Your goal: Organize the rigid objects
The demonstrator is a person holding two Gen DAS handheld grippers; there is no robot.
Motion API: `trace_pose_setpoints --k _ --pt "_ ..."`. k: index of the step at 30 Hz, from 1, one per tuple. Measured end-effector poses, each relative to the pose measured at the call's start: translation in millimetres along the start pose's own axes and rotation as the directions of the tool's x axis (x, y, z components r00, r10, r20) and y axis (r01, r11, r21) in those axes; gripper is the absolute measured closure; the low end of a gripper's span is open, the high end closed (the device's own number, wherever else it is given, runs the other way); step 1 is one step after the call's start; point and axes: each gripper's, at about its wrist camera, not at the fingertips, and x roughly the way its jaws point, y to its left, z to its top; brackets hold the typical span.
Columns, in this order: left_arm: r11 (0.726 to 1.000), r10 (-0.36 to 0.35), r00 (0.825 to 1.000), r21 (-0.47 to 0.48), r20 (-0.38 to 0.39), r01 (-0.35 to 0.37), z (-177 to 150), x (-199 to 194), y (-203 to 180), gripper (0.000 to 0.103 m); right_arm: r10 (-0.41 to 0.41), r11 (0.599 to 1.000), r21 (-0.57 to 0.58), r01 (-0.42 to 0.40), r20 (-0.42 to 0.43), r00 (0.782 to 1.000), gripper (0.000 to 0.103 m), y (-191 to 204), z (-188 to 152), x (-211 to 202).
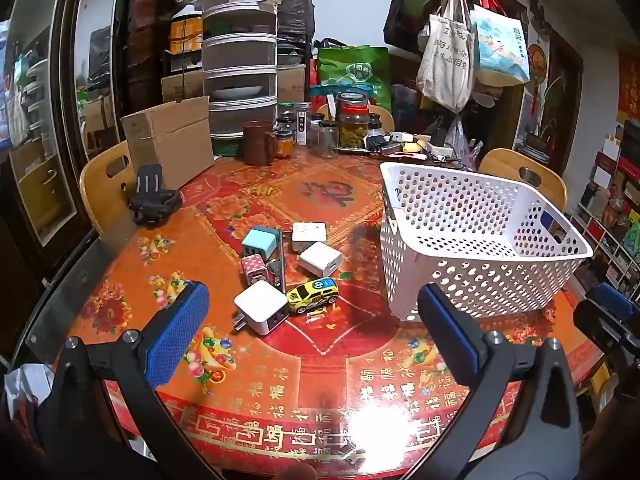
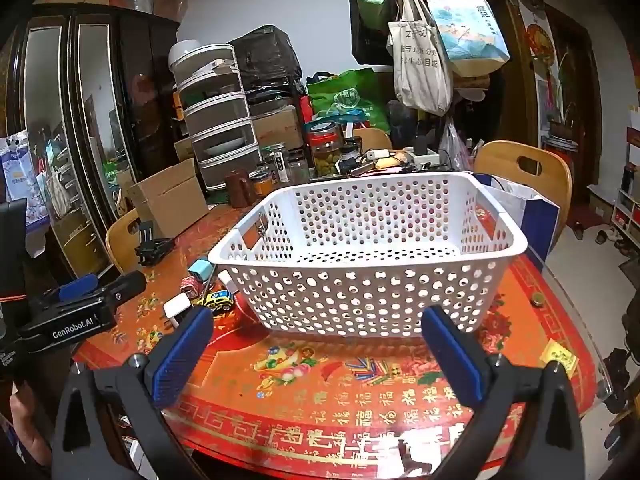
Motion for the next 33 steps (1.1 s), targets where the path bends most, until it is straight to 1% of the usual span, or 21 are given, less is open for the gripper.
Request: trace_pose_setpoints --k 8,10,16,33 --pt "1.000 -0.003 1.000 0.001 0.002 0.003 0.7 0.2 0.2 0.000 -0.007 1.000 -0.005 0.007 -0.001 1.000 0.000 -0.3 -0.8 -5.5" --pt "1.000 -0.001 1.000 0.001 0.006 0.001 0.5 -0.3 0.8 0.000 -0.005 1.000 -0.006 0.004 -0.003 1.000 0.000 1.1 -0.2 -0.3" --pt "1.000 0.002 1.000 -0.004 -0.006 -0.002 -2.8 4.0 1.4 0.000 -0.006 1.000 -0.007 0.006 -0.004 1.000 0.000 1.8 -0.4 0.0" --pt "1.000 0.007 1.000 -0.004 -0.008 -0.007 -2.1 0.6 1.2 0.000 -0.007 1.000 -0.004 0.007 -0.007 1.000 0.000 -0.1 -1.1 1.2"
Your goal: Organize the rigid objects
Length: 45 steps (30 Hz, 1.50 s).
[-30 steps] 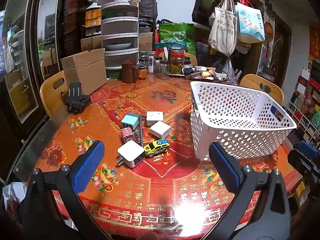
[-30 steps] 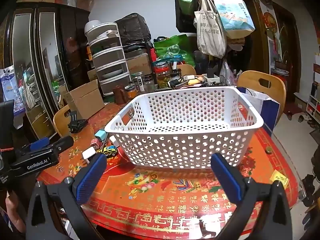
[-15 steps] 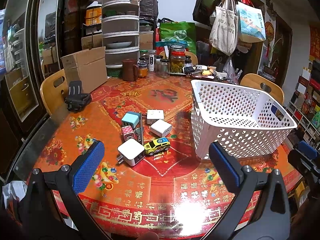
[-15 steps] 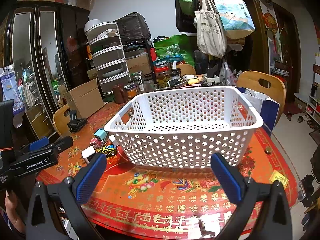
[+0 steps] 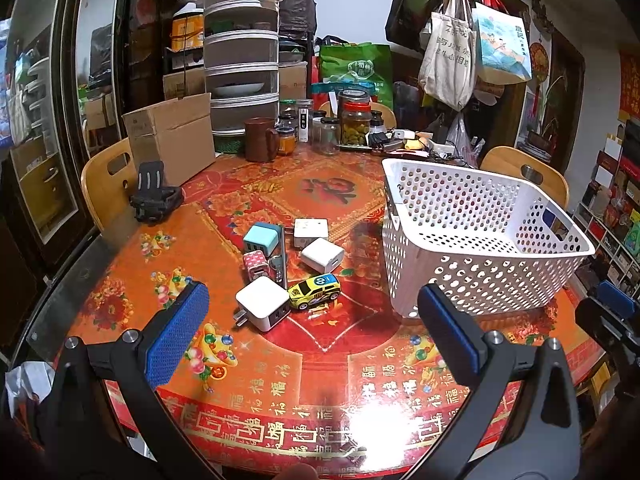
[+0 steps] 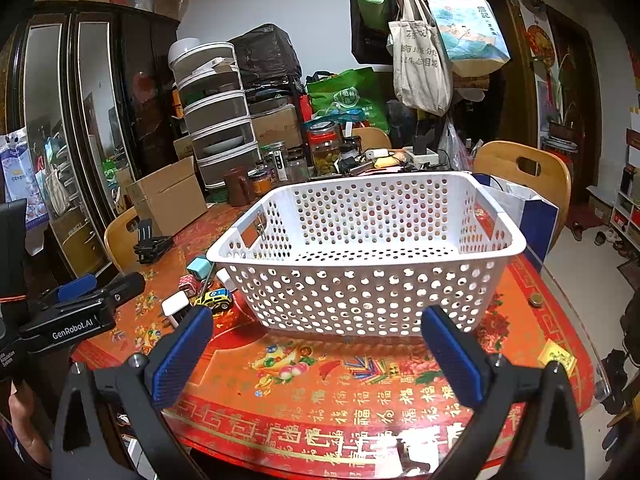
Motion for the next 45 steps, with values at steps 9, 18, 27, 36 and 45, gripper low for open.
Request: trace_pose_setpoints --k 9,18,27,36,45 --pt "1.000 0.000 1.000 0.000 0.001 0.000 0.1 0.4 -0.1 0.000 0.000 1.000 -0.002 0.000 0.000 1.000 0.000 -0.4 -0.5 1.0" --pt "1.000 0.000 1.000 -0.001 0.002 0.000 -0.4 0.0 0.0 0.000 -0.002 1.000 -0.002 0.002 -0.001 1.000 0.000 -1.1 -1.0 1.6" --pt "1.000 0.000 1.000 0.001 -0.002 0.000 -1.7 0.6 -1.5 0.000 -0.003 1.000 -0.001 0.003 -0.001 1.000 0.000 -1.9 -1.3 1.7" --pt "1.000 0.012 0.999 0.010 0.040 -0.012 -4.3 6.6 4.5 0.000 -0.061 0.998 0.033 0.062 -0.011 0.998 0.000 -26.8 8.0 6.4" --pt "0.989 0.087 0.994 0.122 -0.064 -0.079 -6.1 58.5 34.2 0.000 -0.220 0.972 0.093 0.218 0.015 0.975 0.000 -112.7 59.3 14.7"
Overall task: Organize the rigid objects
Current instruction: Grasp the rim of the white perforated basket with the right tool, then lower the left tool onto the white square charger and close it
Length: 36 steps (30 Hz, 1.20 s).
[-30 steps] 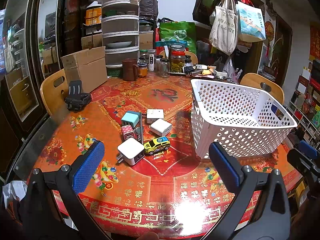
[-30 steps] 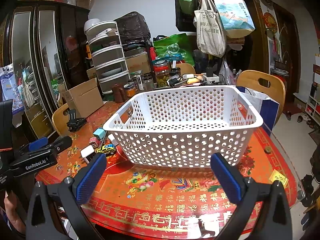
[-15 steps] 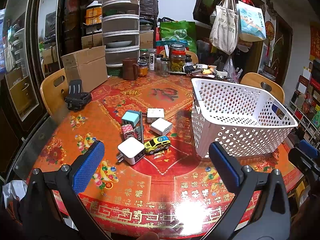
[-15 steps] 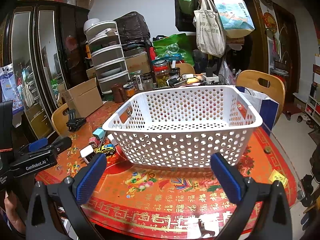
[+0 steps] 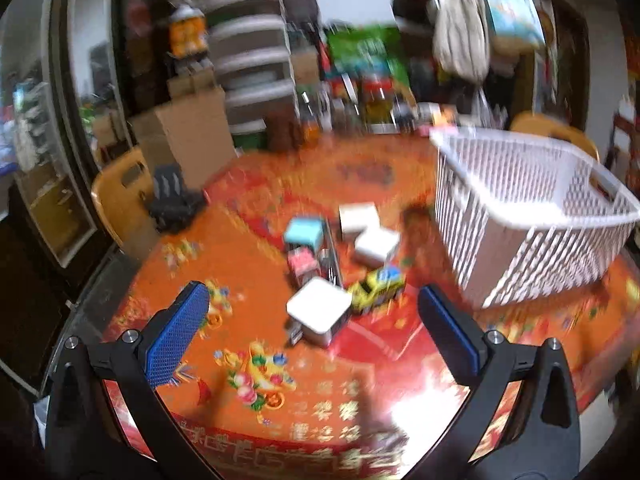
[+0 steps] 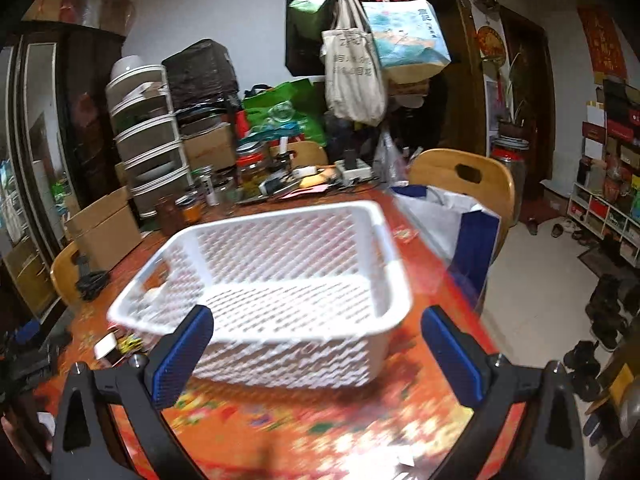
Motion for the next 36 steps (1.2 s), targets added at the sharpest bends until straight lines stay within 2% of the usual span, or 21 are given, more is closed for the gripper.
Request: trace_pose_setpoints --k 3,5,6,8,12,14,17,25,29,34,36 --pt "1.000 -0.002 0.999 -0.024 -0.052 0.001 -6.8 20.0 13.6 0.000 -0.058 0.997 0.056 0.060 -0.038 0.998 0.004 -31.8 20.1 25.4" --pt "0.999 -0.010 0.997 -0.050 -0.079 0.006 -12.9 32.3 24.5 0.000 -0.090 0.993 0.067 0.096 -0.076 0.993 0.020 -44.5 26.6 44.3" --pt "0.998 0.003 0.996 -0.054 -0.091 -0.008 -15.4 38.2 29.1 0.000 -0.094 0.993 0.069 0.101 -0.096 0.991 0.023 -49.8 27.9 52.9" --pt "0.998 0.027 0.993 -0.050 -0.116 -0.033 -19.0 48.2 34.6 0.000 -0.079 0.994 0.061 0.089 -0.144 0.986 0.032 -52.8 26.6 71.4" --pt "0.998 0.030 0.991 -0.047 -0.130 -0.036 -24.3 58.0 38.2 0.000 -0.043 0.996 0.063 0.056 -0.190 0.981 0.043 -47.7 21.1 96.0" --pt "0.999 0.013 0.990 -0.044 -0.137 -0.019 -24.0 61.6 35.4 0.000 -0.036 0.997 0.052 0.048 -0.217 0.975 0.059 -41.7 17.7 103.7" --pt "1.000 -0.007 0.987 -0.023 -0.161 0.004 -24.0 67.9 25.8 0.000 -0.027 0.999 0.035 0.037 -0.262 0.965 0.075 -28.5 11.7 117.5" --pt "0.999 -0.041 0.976 -0.020 -0.215 0.037 -27.8 96.5 14.9 0.000 -0.067 0.997 0.029 0.078 -0.271 0.960 0.087 -23.8 6.8 120.0" --pt "0.998 -0.033 0.977 -0.052 -0.209 0.023 -22.9 104.7 18.5 0.000 -0.074 0.996 0.022 0.083 -0.276 0.958 0.087 -23.7 7.6 120.7" --pt "0.999 -0.026 0.977 -0.048 -0.212 0.017 -16.0 113.1 17.1 0.000 -0.074 0.997 0.017 0.082 -0.276 0.958 0.087 -22.5 7.9 120.9" --pt "0.999 -0.028 0.976 -0.044 -0.214 0.019 -14.5 116.8 14.5 0.004 -0.071 0.997 0.015 0.078 -0.276 0.959 0.087 -22.4 8.0 121.3"
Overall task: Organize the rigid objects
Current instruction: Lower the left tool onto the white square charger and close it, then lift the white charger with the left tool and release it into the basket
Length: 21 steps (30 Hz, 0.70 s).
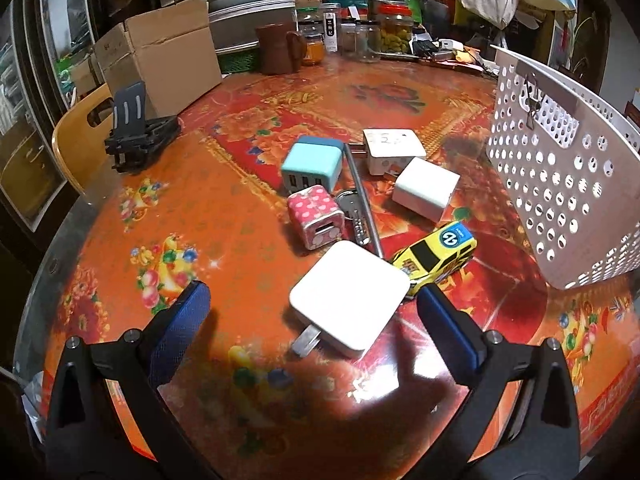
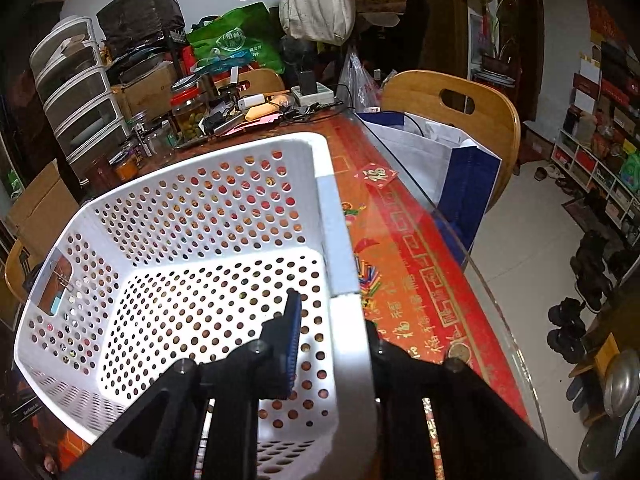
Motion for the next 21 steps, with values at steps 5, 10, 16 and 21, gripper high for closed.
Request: trace_pose_setpoints --k 5,10,16,21 --pt "1.000 0.001 1.000 0.024 -0.022 0.000 1.8 6.7 -6.9 0.034 0.016 1.000 0.011 -0.016 0.000 1.000 0.087 -2.5 1.3 1.7" --pt "0.999 0.038 0.999 0.034 -0.022 -0.037 -1.9 6.5 -10.2 0.052 0.024 1.000 0.016 -0.024 -0.002 1.000 0.087 -4.4 2.8 4.3" --pt "0.991 0.116 0.992 0.058 0.039 -0.118 -1.5 -9.1 -12.4 0.053 0.026 0.999 0.019 -0.026 0.001 1.000 0.087 -4.3 2.5 5.8" --pt "0.983 0.167 0.984 0.072 0.068 -0.171 4.1 -23.6 -15.4 0.053 0.026 0.999 0.019 -0.026 0.004 1.000 0.087 -4.1 1.3 5.4"
